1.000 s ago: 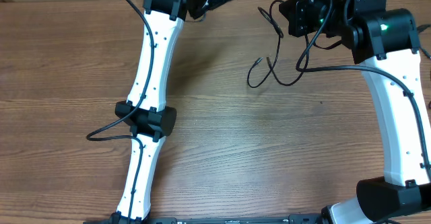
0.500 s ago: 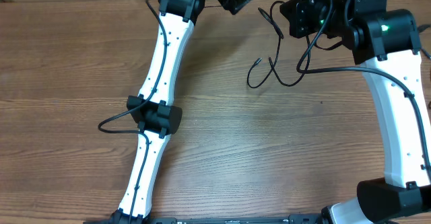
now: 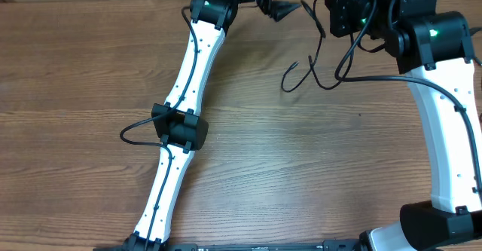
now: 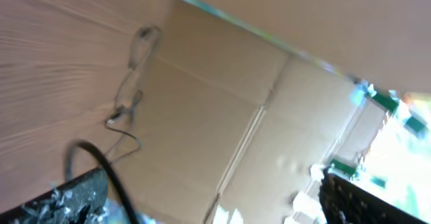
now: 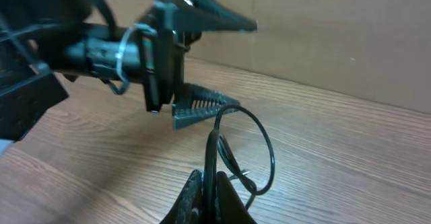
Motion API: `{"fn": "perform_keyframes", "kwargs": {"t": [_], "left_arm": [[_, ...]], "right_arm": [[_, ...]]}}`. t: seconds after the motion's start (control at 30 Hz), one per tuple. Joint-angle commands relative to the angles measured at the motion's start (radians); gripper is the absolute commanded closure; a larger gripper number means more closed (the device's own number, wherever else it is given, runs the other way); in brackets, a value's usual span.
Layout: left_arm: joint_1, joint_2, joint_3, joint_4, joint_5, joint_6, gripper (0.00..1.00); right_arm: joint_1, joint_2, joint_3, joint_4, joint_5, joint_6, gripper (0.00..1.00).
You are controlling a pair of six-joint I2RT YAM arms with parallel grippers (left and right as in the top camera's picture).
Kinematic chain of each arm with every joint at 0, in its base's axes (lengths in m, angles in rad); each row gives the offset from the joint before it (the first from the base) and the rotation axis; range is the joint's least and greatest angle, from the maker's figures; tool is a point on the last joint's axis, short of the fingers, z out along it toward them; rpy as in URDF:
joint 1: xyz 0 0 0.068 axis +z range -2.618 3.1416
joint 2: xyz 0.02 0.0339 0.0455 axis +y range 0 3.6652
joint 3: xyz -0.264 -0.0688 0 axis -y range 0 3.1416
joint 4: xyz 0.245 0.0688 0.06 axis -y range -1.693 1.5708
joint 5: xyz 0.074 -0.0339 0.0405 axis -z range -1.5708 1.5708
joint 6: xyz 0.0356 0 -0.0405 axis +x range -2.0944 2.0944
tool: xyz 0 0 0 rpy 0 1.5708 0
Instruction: Untangle cables
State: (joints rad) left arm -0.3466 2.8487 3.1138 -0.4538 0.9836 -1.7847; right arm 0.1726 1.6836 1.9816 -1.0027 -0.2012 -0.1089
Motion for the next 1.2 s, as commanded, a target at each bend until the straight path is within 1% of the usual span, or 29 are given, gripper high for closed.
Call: {"fn": "perform_keyframes", "kwargs": {"t": [0.0,0.1,0.4,0.53,0.57,0.63,0.67,0.7,0.73,0.8,0.93,1.0,1.03,1.07,1.1,1.13,1.17], "left_arm": [[-0.015,0.002,-0.003,0.069,0.072,-0.082,0.0],[-0.027,0.002,-0.003,0.087,0.081,-0.105,0.0],[-0.04,0.002,-0.003,0.093,0.083,-0.114,0.0],[-0.041,0.002,-0.003,0.093,0.063,-0.116,0.0],[-0.041,0.002,-0.003,0.093,0.055,-0.115,0.04],[-0.041,0.002,-0.003,0.094,0.037,-0.108,0.3],[-0.04,0.002,-0.003,0.101,0.024,-0.084,0.42],[-0.039,0.002,-0.003,0.111,0.013,-0.063,0.57],[-0.038,0.002,-0.003,0.128,0.003,-0.04,0.96],[-0.033,0.002,-0.003,0.243,-0.019,0.04,0.95],[-0.013,0.002,-0.003,0.299,-0.01,0.068,0.95],[0.006,0.002,-0.003,0.303,0.014,0.084,0.96],[0.017,0.002,-0.003,0.31,0.029,0.088,0.95],[0.029,0.002,-0.003,0.319,0.042,0.092,0.96],[0.043,0.002,-0.003,0.324,0.058,0.104,0.96],[0.056,0.002,-0.003,0.324,0.071,0.116,0.96],[0.069,0.002,-0.002,0.328,0.087,0.123,0.96]], "right_arm": [[-0.005,-0.04,0.004,0.02,0.023,-0.005,0.96],[-0.005,-0.04,0.004,0.028,0.017,-0.004,0.96],[-0.005,-0.04,0.004,0.044,0.014,-0.004,0.96],[0.001,-0.039,0.004,0.059,-0.114,0.006,0.96],[0.002,-0.039,0.004,0.059,-0.13,0.007,0.96],[0.006,-0.039,0.004,0.052,-0.134,0.007,0.96],[0.008,-0.039,0.004,0.047,-0.133,0.007,0.96],[0.008,-0.039,0.003,0.042,-0.133,0.007,0.96],[0.008,-0.039,0.003,0.035,-0.132,0.006,0.96],[0.008,-0.039,0.003,0.017,-0.109,0.006,0.96],[0.008,-0.038,0.002,0.01,-0.019,0.006,0.96],[0.005,-0.034,0.001,0.008,0.041,0.006,0.95],[0.002,-0.031,0.001,0.007,0.062,0.006,0.91],[-0.003,-0.024,0.001,0.008,0.081,0.006,0.81],[-0.01,-0.019,0.001,0.009,0.081,0.006,0.6],[-0.018,-0.008,0.001,0.011,0.079,0.011,0.02],[-0.024,-0.001,0.001,0.013,0.078,0.021,0.0]]}}
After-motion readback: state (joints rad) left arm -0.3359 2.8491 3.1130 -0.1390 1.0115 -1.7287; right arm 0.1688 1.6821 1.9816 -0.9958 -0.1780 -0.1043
